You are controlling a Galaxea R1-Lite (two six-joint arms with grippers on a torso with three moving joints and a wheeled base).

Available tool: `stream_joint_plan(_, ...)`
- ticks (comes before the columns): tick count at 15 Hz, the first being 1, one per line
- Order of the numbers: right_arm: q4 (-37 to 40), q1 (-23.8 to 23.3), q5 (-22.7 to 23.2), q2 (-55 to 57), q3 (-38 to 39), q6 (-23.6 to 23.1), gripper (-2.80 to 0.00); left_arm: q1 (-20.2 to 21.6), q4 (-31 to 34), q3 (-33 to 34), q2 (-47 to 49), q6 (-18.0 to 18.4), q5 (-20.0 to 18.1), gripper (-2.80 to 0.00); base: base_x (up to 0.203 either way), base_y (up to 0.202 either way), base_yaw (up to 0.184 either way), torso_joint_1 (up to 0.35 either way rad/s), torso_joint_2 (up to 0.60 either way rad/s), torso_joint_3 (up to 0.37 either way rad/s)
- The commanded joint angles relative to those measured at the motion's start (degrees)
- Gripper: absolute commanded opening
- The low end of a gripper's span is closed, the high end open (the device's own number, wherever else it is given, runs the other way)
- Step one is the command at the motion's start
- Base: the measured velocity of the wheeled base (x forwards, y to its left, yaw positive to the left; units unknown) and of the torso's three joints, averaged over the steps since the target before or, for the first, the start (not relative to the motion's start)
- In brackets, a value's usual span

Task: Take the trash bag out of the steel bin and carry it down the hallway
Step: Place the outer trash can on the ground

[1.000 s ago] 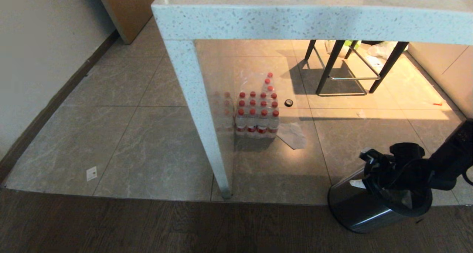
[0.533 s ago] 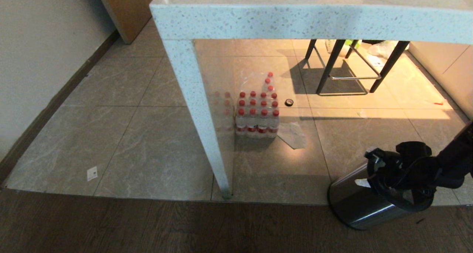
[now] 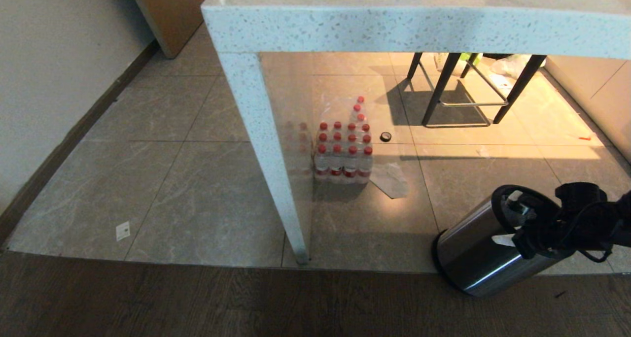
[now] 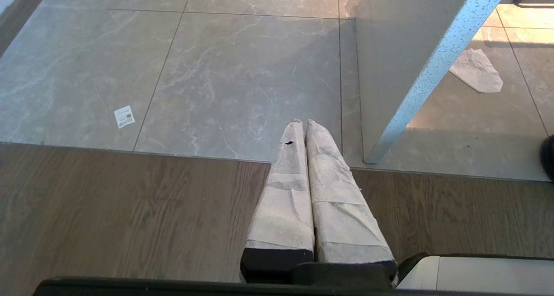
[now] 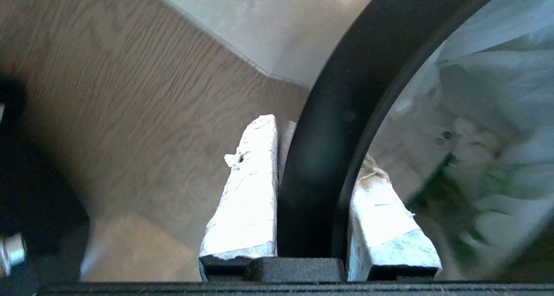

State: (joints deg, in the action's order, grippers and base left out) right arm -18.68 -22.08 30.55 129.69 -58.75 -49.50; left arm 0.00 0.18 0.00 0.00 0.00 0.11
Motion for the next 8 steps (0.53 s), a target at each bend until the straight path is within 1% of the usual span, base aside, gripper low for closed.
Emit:
stream_joint_plan(1,1.0,-1.6,1.3,-3.1,1.3,-3.4,-2.8,0.0,0.0,0.1,0.0,0.0,0.0,-2.8,0.0,0.0,0.0,0.0,0.0,0.0)
stream_joint_plan(3,3.7,-4.2,3.4,-5.0,2.9,-9.0,-2.8,0.0,0.0,0.1,0.0,0.0,0.0,-2.8,0.0,0.0,0.0,0.0,0.0,0.0)
stream_joint_plan(5,7.0,-6.8,5.4,-6.2,3.7,-13.1,-2.8,0.0,0.0,0.1,0.0,0.0,0.1,-2.8,0.0,0.0,0.0,0.0,0.0,0.0)
stream_joint_plan(6,8.9,-7.7,5.9,-6.7,3.5,-14.5,-2.8,0.0,0.0,0.0,0.0,0.0,0.0,-2.8,0.0,0.0,0.0,0.0,0.0,0.0)
stream_joint_plan(8,11.5,-8.4,7.0,-8.5,3.4,-15.0,-2.8,0.0,0.0,0.1,0.0,0.0,0.0,-2.8,0.0,0.0,0.0,0.0,0.0,0.0)
